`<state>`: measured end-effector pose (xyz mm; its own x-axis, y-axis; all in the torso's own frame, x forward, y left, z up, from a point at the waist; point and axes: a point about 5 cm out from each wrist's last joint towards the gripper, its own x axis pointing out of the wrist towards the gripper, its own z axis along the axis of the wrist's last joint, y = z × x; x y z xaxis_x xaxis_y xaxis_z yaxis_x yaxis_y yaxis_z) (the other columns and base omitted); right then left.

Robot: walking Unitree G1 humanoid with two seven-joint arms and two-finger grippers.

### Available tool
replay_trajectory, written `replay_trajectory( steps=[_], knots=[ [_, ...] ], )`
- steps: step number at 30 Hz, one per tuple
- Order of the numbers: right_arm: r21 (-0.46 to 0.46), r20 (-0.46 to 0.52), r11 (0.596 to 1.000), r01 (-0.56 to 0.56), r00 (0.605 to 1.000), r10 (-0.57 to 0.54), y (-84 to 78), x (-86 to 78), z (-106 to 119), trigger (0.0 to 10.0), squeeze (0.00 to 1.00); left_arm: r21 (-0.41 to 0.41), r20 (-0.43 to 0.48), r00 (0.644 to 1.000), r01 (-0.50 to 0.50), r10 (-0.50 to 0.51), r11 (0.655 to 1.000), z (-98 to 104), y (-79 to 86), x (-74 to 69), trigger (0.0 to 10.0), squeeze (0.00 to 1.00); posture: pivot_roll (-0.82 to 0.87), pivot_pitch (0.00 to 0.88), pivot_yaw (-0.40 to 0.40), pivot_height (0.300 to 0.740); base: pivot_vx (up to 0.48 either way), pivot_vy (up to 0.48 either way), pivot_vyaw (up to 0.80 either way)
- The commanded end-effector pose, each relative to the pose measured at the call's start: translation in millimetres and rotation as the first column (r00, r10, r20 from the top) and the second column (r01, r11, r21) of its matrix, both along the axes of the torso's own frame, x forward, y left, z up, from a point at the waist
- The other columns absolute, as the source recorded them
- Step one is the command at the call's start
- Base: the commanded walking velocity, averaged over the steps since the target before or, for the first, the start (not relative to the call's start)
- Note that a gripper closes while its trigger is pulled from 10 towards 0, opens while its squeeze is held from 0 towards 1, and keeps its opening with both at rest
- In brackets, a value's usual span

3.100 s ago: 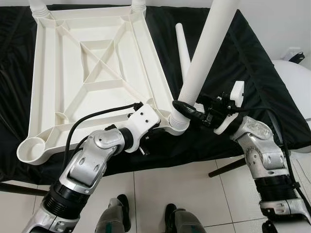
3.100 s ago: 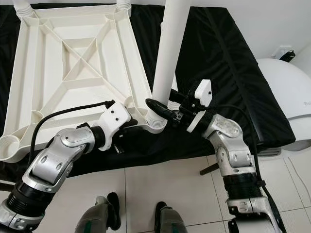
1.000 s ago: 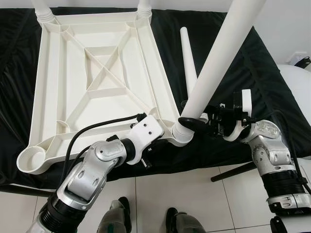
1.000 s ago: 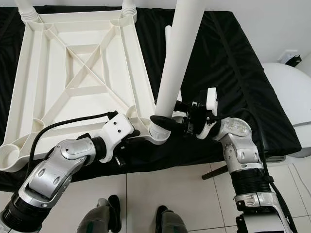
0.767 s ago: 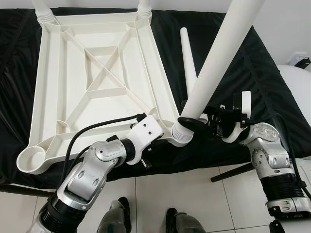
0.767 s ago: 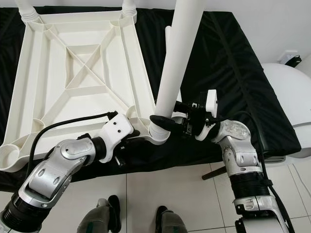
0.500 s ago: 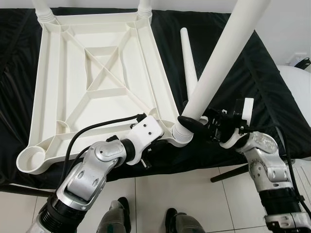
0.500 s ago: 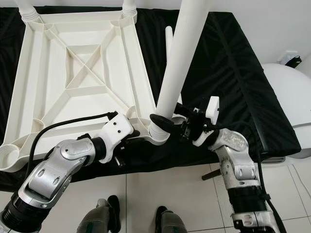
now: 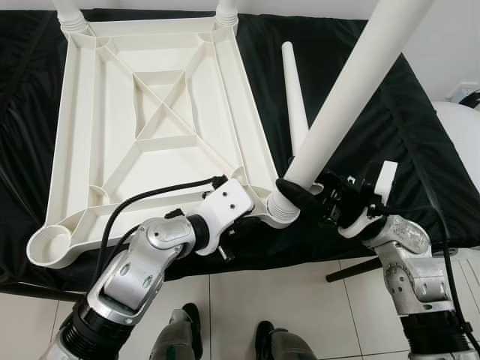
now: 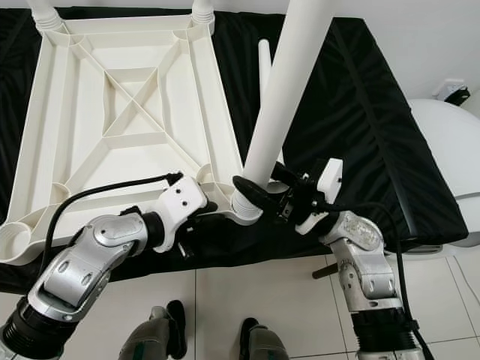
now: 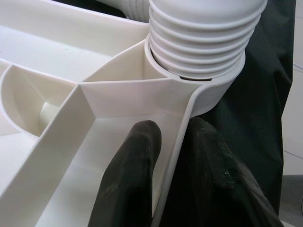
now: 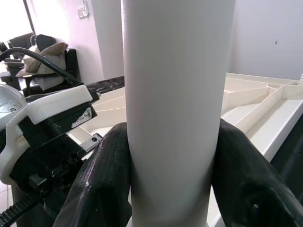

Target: Building children table

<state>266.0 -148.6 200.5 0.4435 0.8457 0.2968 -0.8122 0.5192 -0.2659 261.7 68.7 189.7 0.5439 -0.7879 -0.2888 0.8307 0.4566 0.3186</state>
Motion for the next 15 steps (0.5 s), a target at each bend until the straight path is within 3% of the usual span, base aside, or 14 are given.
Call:
replay_trajectory(
  steps=[1,15],
  knots=[
    [-0.118,-0.264,0.993,-0.012,0.964,-0.020,7.9,-7.8,-54.1,10.0,0.00,-0.038,0.032,0.996,0.079,-0.078,0.996,9.2,-14.1,-4.1,10.0,0.00,-0.04,0.320,-0.044,0.740,0.000,0.000,0.00],
    [-0.056,-0.242,0.989,0.135,0.959,-0.145,13.5,-13.2,-48.1,10.0,0.00,-0.040,0.038,0.997,0.071,-0.070,0.997,11.2,-13.1,-2.0,10.0,0.00,-0.05,0.323,-0.043,0.740,0.000,0.000,0.00]
  ],
)
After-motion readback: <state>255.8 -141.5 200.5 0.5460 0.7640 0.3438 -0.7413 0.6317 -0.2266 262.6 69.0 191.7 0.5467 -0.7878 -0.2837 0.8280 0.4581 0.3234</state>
